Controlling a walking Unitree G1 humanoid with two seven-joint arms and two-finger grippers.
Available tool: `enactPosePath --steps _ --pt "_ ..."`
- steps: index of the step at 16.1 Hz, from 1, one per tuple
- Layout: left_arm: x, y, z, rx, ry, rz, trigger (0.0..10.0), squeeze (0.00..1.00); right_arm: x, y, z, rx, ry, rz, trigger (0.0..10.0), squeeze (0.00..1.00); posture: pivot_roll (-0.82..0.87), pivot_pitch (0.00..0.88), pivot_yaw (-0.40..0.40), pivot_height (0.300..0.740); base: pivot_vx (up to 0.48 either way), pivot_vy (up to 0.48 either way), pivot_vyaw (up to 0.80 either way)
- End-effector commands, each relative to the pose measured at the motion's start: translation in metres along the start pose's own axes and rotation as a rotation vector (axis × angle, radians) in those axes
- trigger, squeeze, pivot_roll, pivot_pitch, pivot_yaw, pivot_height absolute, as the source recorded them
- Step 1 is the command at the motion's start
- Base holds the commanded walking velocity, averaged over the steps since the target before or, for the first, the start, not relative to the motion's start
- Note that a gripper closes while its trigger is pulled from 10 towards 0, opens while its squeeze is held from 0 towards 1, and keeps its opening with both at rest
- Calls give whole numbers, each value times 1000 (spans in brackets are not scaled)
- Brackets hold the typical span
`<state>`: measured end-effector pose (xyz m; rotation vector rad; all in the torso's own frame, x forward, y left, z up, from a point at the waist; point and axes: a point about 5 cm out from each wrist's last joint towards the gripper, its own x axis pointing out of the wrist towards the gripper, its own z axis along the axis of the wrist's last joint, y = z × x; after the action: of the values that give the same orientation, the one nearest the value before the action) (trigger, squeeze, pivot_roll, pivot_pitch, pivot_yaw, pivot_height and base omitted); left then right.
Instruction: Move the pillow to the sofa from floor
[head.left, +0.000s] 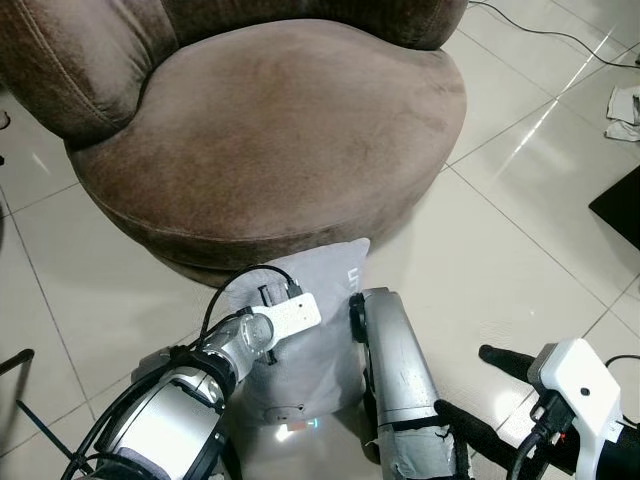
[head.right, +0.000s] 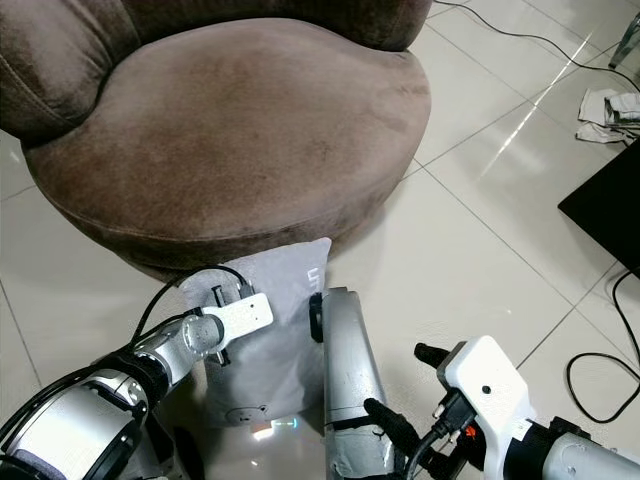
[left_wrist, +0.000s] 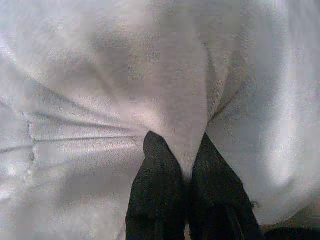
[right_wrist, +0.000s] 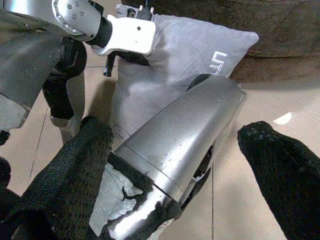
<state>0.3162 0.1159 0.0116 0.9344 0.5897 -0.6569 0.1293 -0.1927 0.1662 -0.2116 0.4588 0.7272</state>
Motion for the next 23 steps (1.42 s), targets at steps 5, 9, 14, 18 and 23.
enactPosePath --steps 5,9,14,18,23 --pt "2 -14 -5 -51 29 -20 0 0 7 0 -2 2 -5 0 10000 0 -554 211 -30 456 0 0 0" --pt "1 -14 -10 -82 53 10 10000 0 14 1 -8 23 31 -4 10000 0 -545 203 -19 456 0 0 0" --pt "1 -5 -8 -311 28 96 10000 0 32 -1 -7 18 4 -14 10000 0 -504 171 10 456 0 0 0" --pt "0 -7 -16 -361 31 123 10000 0 50 -4 -7 19 -10 -18 10000 0 -467 147 24 456 0 0 0" --pt "-2 -14 -27 -330 67 106 10000 0 63 -7 -9 -3 2 -32 10000 0 -443 140 24 456 0 0 0"
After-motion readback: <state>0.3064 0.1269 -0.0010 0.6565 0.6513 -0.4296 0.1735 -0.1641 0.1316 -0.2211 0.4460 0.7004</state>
